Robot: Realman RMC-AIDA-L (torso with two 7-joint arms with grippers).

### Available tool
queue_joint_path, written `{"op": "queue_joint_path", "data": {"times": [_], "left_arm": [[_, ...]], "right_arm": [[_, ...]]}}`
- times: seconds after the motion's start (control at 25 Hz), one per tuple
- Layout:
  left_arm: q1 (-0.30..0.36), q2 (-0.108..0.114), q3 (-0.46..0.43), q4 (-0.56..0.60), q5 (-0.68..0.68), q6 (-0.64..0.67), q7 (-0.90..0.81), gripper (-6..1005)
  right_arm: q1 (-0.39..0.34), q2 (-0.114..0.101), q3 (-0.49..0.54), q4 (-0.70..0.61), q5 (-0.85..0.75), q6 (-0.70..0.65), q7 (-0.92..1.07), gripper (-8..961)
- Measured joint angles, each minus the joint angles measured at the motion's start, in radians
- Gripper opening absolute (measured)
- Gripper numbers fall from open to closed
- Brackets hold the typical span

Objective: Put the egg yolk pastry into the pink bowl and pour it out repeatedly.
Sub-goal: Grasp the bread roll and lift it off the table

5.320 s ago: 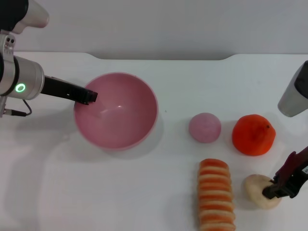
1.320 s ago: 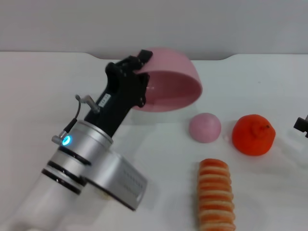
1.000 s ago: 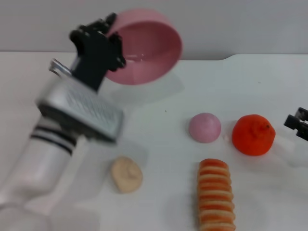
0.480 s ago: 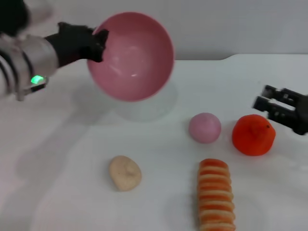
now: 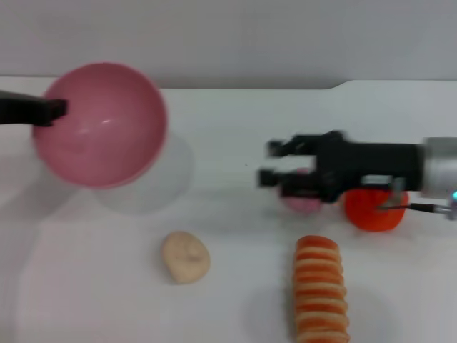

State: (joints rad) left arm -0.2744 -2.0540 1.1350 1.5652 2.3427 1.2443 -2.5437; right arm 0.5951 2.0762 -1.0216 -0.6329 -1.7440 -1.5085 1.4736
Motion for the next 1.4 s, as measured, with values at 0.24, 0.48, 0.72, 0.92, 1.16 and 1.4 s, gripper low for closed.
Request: {"op": "queue_joint_path", "data": {"times": [0.24, 0.48, 0.72, 0.92, 1.16, 1.4], "left_arm": [[0.012, 0.000, -0.084, 0.051, 0.077, 0.124, -0.040, 1], [0.009, 0.001, -0.091, 0.052, 0.088, 0.153, -0.040, 0], [-0.001, 0.000, -0.086, 0.051, 0.089, 0.155, -0.036, 0], [-0.014, -0.001, -0.086, 0.045, 0.089, 0.155, -0.034, 0], [-0.028, -0.002, -0.086, 0.043, 0.089, 0.156, -0.032, 0], [-0.032, -0.002, -0.082, 0.042, 0.089, 0.152, -0.031, 1]], "right_arm": [[0.103, 0.002, -0.355, -0.045, -0.001, 0.193, 0.161, 611], [0.135, 0.010, -0.657, -0.176, 0.013, 0.404, 0.306, 610], [0.134, 0.012, -0.957, -0.237, 0.028, 0.659, 0.393, 608], [0.132, 0.014, -1.084, -0.243, 0.042, 0.773, 0.461, 607], [0.128, 0.015, -1.142, -0.223, 0.043, 0.809, 0.512, 606], [0.127, 0.015, -1.146, -0.189, 0.040, 0.822, 0.527, 605]]}}
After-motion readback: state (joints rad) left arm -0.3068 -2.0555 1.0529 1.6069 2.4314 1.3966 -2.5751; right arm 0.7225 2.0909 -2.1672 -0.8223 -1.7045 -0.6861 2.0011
